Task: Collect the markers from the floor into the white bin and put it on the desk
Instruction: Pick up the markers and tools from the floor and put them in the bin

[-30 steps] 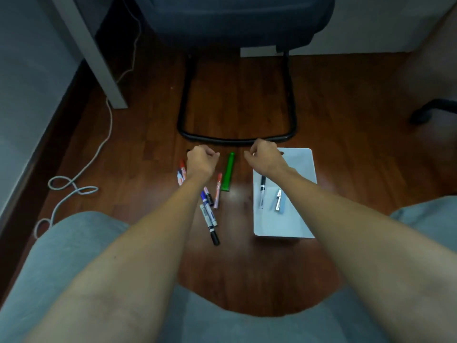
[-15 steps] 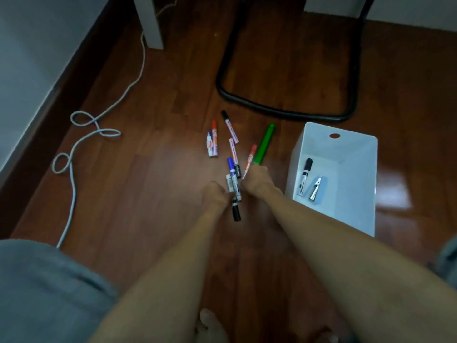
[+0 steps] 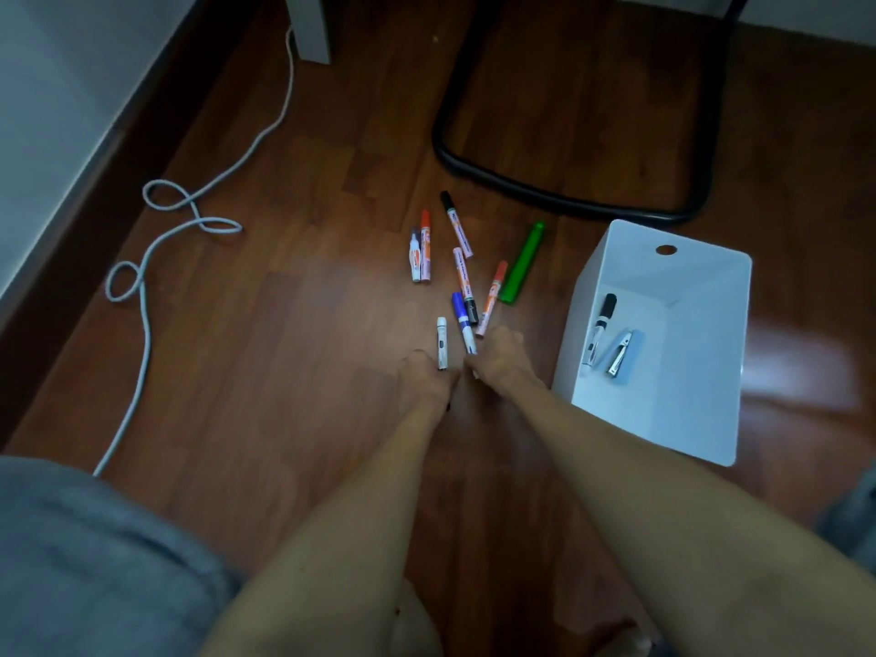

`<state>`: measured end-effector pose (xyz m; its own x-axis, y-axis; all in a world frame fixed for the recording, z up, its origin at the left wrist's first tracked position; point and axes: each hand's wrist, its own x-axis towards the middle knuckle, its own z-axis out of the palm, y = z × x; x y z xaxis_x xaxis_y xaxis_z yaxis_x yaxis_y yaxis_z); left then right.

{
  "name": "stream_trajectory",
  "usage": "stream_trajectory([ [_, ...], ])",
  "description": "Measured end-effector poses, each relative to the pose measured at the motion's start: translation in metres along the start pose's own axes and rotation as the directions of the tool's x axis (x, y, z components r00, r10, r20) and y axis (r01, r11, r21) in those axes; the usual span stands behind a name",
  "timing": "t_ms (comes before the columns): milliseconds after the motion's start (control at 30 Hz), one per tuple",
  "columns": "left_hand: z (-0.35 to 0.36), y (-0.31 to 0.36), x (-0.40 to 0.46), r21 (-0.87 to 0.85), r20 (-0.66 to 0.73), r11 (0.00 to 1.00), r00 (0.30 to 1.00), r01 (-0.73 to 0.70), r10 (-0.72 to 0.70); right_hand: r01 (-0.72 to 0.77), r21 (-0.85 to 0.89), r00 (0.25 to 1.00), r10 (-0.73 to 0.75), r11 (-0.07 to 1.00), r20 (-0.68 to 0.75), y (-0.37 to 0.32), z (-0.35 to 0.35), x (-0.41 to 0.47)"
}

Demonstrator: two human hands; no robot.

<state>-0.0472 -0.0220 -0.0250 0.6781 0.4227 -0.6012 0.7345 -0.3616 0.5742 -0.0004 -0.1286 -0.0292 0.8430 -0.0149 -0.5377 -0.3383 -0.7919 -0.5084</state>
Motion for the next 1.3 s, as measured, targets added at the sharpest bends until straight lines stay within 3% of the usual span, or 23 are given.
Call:
stream_trajectory([
  [267, -0.047, 0.082, 0.001, -0.071, -0.119, 0.985, 0.981, -0.16, 0.151, 0.028, 0.075, 0.996, -0.022, 0.997, -0.09, -0.041, -0.065, -0.005],
  [467, -0.053, 0.167, -0.023, 0.029, -0.063, 0.928, 0.926, -0.371, 0.373, 0.071, 0.054, 0.964, -0.055, 0.996, -0.26, -0.055, -0.154, -0.002],
  [667, -0.011, 0.213, -0.052, 0.013, 0.028, 0.876, 0.876, -0.482, 0.482, -0.026, 0.098, 0.919, 0.063, 0.995, -0.39, -0.003, -0.214, -0.023],
  [1000, 0.067, 0.192, -0.077, 0.104, 0.275, 0.832, 0.82, -0.545, 0.503, -0.26, 0.177, 0.876, 0.309, 0.949, -0.371, 0.087, -0.214, -0.063],
  [1167, 0.061, 0.186, -0.071, 0.109, 0.25, 0.824, 0.818, -0.556, 0.519, -0.253, 0.217, 0.874, 0.319, 0.943, -0.366, 0.088, -0.207, -0.064],
  [1300, 0.031, 0.196, -0.051, 0.088, 0.166, 0.836, 0.835, -0.542, 0.524, -0.162, 0.207, 0.882, 0.236, 0.965, -0.409, 0.06, -0.206, -0.052],
])
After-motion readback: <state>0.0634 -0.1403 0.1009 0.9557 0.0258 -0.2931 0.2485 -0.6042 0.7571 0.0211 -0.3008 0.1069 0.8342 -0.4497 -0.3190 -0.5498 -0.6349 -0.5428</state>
